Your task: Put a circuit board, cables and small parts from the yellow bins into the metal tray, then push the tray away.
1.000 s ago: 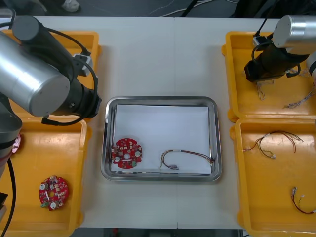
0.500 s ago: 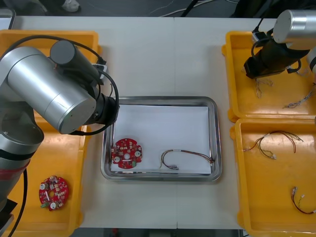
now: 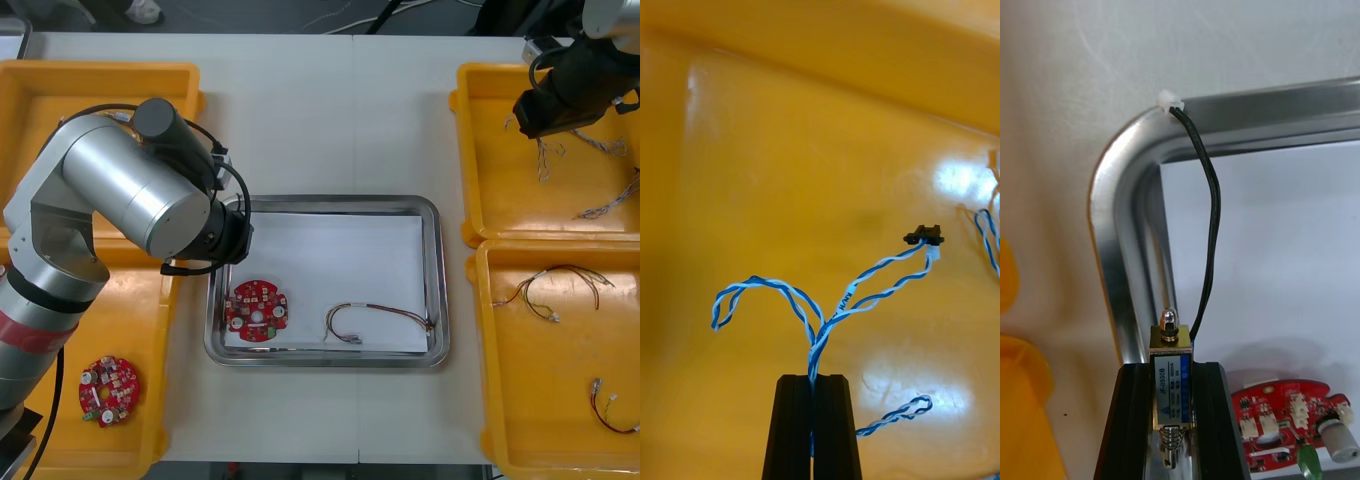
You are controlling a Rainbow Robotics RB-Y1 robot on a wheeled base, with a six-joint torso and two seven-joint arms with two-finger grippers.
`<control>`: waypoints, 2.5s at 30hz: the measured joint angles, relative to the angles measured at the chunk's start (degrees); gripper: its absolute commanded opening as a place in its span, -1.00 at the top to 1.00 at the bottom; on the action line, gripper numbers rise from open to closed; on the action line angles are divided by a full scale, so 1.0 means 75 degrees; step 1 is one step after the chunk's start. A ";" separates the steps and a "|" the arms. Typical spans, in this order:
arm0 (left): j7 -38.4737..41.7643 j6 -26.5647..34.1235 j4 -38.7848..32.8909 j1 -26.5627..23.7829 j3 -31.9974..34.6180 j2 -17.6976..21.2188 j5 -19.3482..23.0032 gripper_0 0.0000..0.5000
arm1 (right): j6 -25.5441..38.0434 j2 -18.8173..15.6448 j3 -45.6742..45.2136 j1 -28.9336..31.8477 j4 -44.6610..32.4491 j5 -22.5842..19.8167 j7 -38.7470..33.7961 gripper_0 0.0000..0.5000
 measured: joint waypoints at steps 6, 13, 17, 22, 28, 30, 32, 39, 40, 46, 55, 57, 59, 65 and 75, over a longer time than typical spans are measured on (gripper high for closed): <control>0.0000 0.0348 0.0016 -0.0197 -0.0016 -0.0008 0.0439 1.00 | 0.0818 -0.0178 -0.0583 0.0000 -0.0280 -0.0023 0.0011 1.00; 0.0000 0.0373 0.0178 -0.0475 -0.0021 -0.0018 0.0557 1.00 | 0.1716 -0.0305 -0.1311 0.0000 -0.0670 -0.0020 0.0231 1.00; 0.0000 0.0373 0.0527 -0.0674 -0.0023 -0.0081 0.0561 1.00 | 0.2006 -0.0399 -0.1414 0.0003 -0.0907 -0.0020 0.0235 1.00; 0.0000 0.0373 0.0761 -0.0797 -0.0028 -0.0220 0.0558 1.00 | 0.2371 -0.0438 -0.1610 0.0196 -0.1723 -0.0020 0.0235 1.00; 0.0000 0.0373 0.0825 -0.0802 -0.0213 -0.0272 0.0517 1.00 | 0.2933 -0.0441 -0.1996 0.0756 -0.2924 -0.0132 0.0235 1.00; 0.0000 0.0373 0.0839 -0.0802 -0.0326 -0.0272 0.0461 1.00 | 0.3127 -0.0443 -0.2142 0.0904 -0.3154 -0.0181 0.0235 1.00; 0.0000 0.0373 0.0875 -0.0802 -0.0431 -0.0272 0.0399 1.00 | 0.3307 -0.0445 -0.2266 0.1064 -0.3440 -0.0202 0.0235 1.00; 0.0000 0.0373 0.1066 -0.0803 -0.0586 -0.0280 0.0246 1.00 | 0.3802 -0.0454 -0.2589 0.1740 -0.4615 -0.0560 0.0235 1.00; 0.0000 0.0373 0.1067 -0.0803 -0.0586 -0.0282 0.0218 1.00 | 0.3854 -0.0455 -0.2637 0.1824 -0.4723 -0.0627 0.0235 1.00; 0.0000 0.0373 0.1069 -0.0803 -0.0586 -0.0289 0.0109 1.00 | 0.3907 -0.0455 -0.2942 0.2286 -0.5355 -0.0966 0.0234 1.00; 0.0000 0.0250 0.1165 -0.0801 -0.0588 -0.0307 -0.0111 1.00 | 0.3913 -0.0555 -0.3047 0.3258 -0.6793 -0.1812 0.0234 1.00; 0.0000 0.0236 0.1200 -0.0801 -0.0591 -0.0319 -0.0131 1.00 | 0.3915 -0.0568 -0.3089 0.3473 -0.7057 -0.2010 0.0234 1.00; 0.0000 0.0207 0.1223 -0.0801 -0.0604 -0.0334 -0.0140 1.00 | 0.3918 -0.0575 -0.3118 0.3691 -0.7337 -0.2213 0.0234 1.00; 0.0000 0.0031 0.1269 -0.0801 -0.0703 -0.0356 -0.0155 1.00 | 0.3927 -0.0576 -0.3139 0.4414 -0.8388 -0.2837 0.0232 1.00; 0.0000 -0.0138 0.1350 -0.0796 -0.0861 -0.0367 -0.0231 1.00 | 0.3930 -0.0580 -0.3140 0.5239 -0.9914 -0.3520 0.0210 1.00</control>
